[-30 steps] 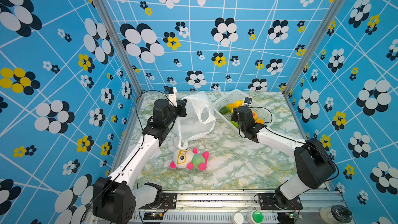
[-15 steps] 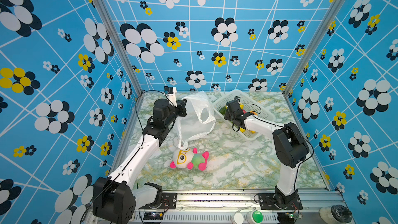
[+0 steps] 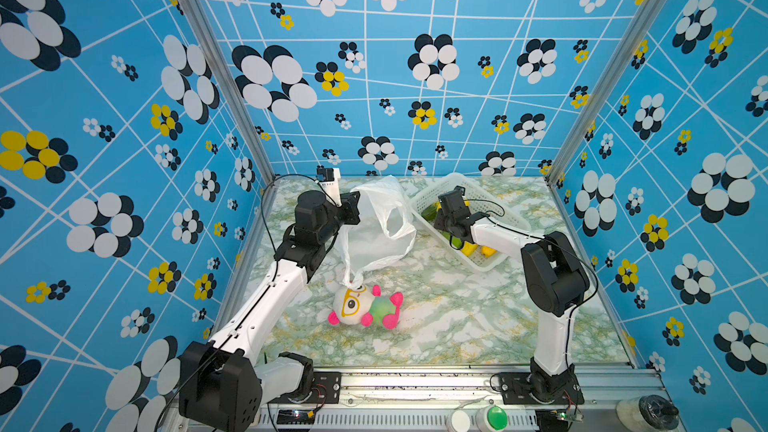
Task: Untie the knot of the plastic bag and take out the fruit
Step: 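Lower the yellow fruit into the basket and open the right gripper, then open the left gripper to release the bag handle while the right gripper rises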
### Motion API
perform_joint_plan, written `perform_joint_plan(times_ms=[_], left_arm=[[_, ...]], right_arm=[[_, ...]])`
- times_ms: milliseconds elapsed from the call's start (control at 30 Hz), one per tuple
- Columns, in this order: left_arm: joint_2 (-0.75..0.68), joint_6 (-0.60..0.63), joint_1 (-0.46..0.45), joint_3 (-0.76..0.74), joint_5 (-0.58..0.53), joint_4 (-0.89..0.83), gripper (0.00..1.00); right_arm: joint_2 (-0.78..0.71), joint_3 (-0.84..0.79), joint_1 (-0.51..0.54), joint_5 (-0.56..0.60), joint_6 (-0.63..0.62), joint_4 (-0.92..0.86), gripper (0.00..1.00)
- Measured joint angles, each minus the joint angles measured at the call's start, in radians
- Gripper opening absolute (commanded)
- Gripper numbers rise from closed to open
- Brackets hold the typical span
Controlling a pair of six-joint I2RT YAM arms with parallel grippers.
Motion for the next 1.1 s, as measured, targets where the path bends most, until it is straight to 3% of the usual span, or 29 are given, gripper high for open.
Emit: perform_joint_plan(times_ms=[200, 467, 733, 867, 967, 1100], left_arm=[[0.000, 0.000, 0.002, 0.000, 0.000, 0.000, 0.00], [0.072, 0.005, 0.002, 0.058, 0.000, -0.032, 0.00], [0.355, 0.028, 0.001, 0.473, 0.048, -0.192, 0.00], [0.413, 0.060, -0.015, 0.626, 0.074, -0.256, 0.00], [0.396, 0.090, -0.042, 0.630, 0.076, -0.263, 0.00], [0.317, 0.115, -0.062, 0.472, 0.082, -0.204, 0.00]], right_arm=[[-0.024, -0.048, 0.000, -0.029, -0.024, 0.047, 0.84], [-0.214, -0.259, 0.000, -0.070, -0.098, 0.188, 0.91], [-0.328, -0.339, 0.000, -0.100, -0.152, 0.328, 0.90], [-0.357, -0.381, 0.000, -0.139, -0.185, 0.380, 0.90], [-0.359, -0.389, 0.000, -0.175, -0.208, 0.403, 0.90], [-0.359, -0.390, 0.000, -0.215, -0.228, 0.432, 0.90]])
